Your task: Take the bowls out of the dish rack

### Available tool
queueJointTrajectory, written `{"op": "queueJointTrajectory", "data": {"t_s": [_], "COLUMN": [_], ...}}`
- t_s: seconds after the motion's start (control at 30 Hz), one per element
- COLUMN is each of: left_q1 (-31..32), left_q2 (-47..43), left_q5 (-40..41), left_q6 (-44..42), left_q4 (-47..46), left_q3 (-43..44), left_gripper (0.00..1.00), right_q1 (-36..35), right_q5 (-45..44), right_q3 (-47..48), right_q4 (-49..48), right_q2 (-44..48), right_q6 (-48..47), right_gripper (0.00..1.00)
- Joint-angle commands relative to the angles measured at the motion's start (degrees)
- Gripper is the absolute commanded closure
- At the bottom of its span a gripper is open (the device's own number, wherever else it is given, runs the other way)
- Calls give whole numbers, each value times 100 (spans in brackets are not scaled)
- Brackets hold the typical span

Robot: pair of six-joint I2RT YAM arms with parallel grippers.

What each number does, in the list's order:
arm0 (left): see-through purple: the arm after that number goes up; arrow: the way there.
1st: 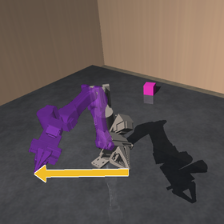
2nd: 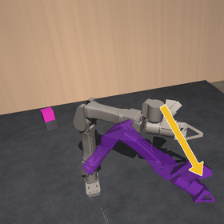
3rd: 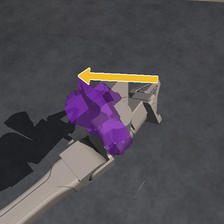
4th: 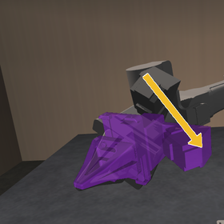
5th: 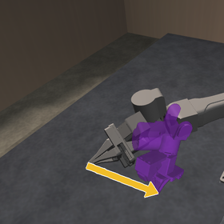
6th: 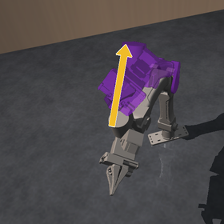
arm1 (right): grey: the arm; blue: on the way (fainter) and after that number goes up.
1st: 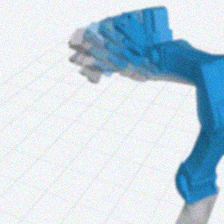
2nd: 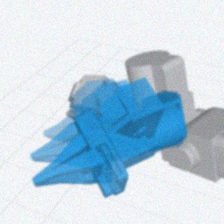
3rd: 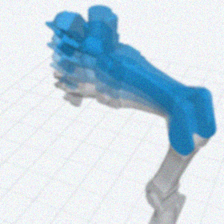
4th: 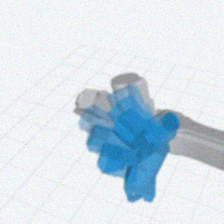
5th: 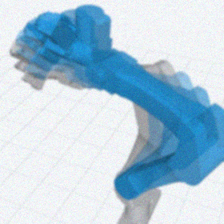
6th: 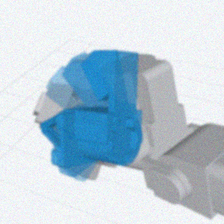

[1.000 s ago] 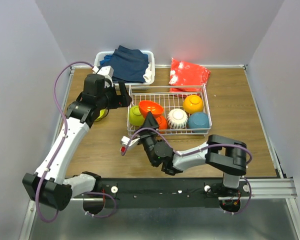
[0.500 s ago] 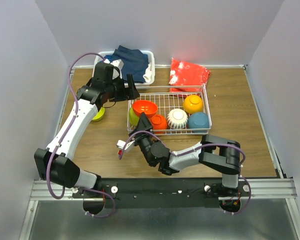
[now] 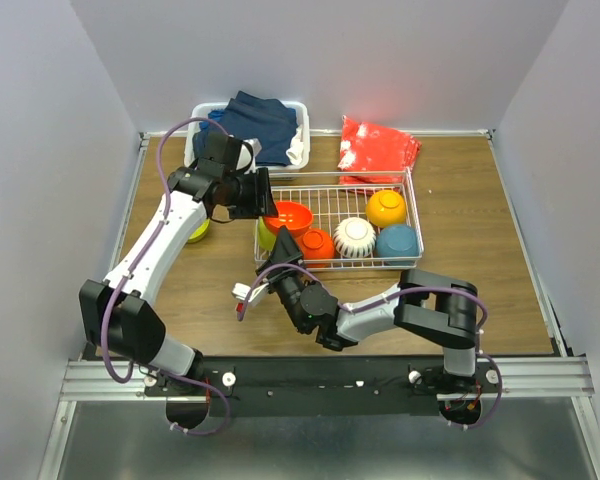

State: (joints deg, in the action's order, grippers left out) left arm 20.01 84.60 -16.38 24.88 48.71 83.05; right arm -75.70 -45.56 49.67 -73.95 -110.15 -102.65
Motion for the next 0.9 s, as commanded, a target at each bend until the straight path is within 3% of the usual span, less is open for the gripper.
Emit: {"op": "queueJointTrajectory", "data": {"t_s": [0.0,0.13,0.27,0.4,0.47,0.5,0.6,0.77,0.87], "left_q1": [117,161,170,170,170,170,170,21,-233], "left_q2": [144,268,303,268,216,198,101,-162,-338], "left_q5": [-331,-348,-549,-525,-419,-314,-112,460,714], "left_q6": [-159,-352,-423,-414,-397,-379,-335,-186,-37], "left_q4": [455,806,930,904,825,798,675,263,-9], "left_q3": [63,255,265,230,256,273,352,326,300], "left_gripper": [43,48,64,100,100,100,100,100,100], "right_q1": [-59,-59,-59,-59,-76,-59,-76,-120,-155], "right_q5": [162,170,179,170,153,153,100,-49,-154], "right_q3": [60,52,25,16,34,34,16,-27,-54], "right_q4": [-2149,-2290,-2325,-2369,-2422,-2439,-2405,-2334,-2203], "right_q2": [-130,-174,-217,-279,-314,-314,-297,-235,-183], "right_q6": [-167,-246,-229,-238,-290,-299,-282,-176,-63], "right_gripper": [67,67,67,64,53,40,19,2,0]}}
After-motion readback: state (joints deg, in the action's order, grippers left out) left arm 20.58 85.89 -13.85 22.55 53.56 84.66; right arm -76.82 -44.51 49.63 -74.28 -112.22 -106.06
